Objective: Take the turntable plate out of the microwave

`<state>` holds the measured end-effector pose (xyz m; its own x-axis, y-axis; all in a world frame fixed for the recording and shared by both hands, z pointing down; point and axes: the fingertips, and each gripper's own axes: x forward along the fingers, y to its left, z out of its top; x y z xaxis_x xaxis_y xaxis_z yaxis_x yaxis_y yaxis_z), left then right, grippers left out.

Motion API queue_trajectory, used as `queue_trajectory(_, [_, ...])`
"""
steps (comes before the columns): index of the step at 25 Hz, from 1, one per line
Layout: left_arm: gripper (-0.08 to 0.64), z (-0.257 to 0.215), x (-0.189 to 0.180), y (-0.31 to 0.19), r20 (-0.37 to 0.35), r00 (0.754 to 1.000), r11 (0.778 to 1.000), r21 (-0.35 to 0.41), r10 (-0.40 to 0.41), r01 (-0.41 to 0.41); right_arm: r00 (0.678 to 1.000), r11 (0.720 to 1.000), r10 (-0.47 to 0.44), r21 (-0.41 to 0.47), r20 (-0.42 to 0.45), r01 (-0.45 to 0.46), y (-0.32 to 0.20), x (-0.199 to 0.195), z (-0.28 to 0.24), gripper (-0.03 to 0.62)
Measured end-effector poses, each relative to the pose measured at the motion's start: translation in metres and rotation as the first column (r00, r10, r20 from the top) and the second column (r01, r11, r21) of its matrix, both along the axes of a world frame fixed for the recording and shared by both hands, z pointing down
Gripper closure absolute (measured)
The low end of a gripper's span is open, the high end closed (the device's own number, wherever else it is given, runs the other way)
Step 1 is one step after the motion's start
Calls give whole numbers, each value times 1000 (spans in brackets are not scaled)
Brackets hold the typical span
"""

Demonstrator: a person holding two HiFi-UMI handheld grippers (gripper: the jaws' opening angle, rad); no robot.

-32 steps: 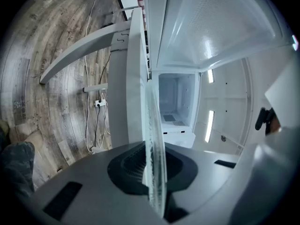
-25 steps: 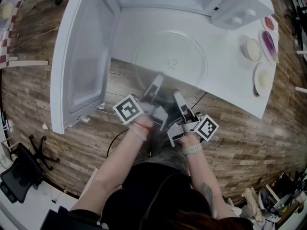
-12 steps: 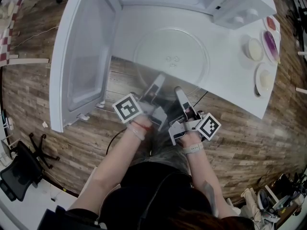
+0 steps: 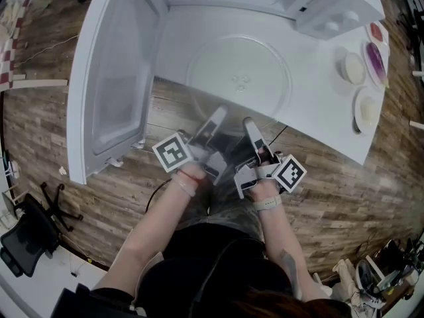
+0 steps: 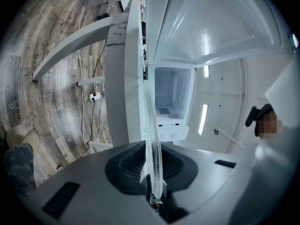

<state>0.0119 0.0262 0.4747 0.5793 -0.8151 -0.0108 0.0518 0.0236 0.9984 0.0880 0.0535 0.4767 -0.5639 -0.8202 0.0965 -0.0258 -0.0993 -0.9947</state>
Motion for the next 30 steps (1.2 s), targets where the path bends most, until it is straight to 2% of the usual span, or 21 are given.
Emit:
queue_trajectory(19, [526, 1, -3, 7, -98, 995, 999, -42, -9, 5, 1000, 1000, 10, 10, 28, -10, -8, 5, 2, 552])
queue_trajectory(30, [526, 1, -2, 8, -132, 991, 998, -62, -29, 21, 997, 998, -30, 57, 76, 25, -7, 2, -2, 551])
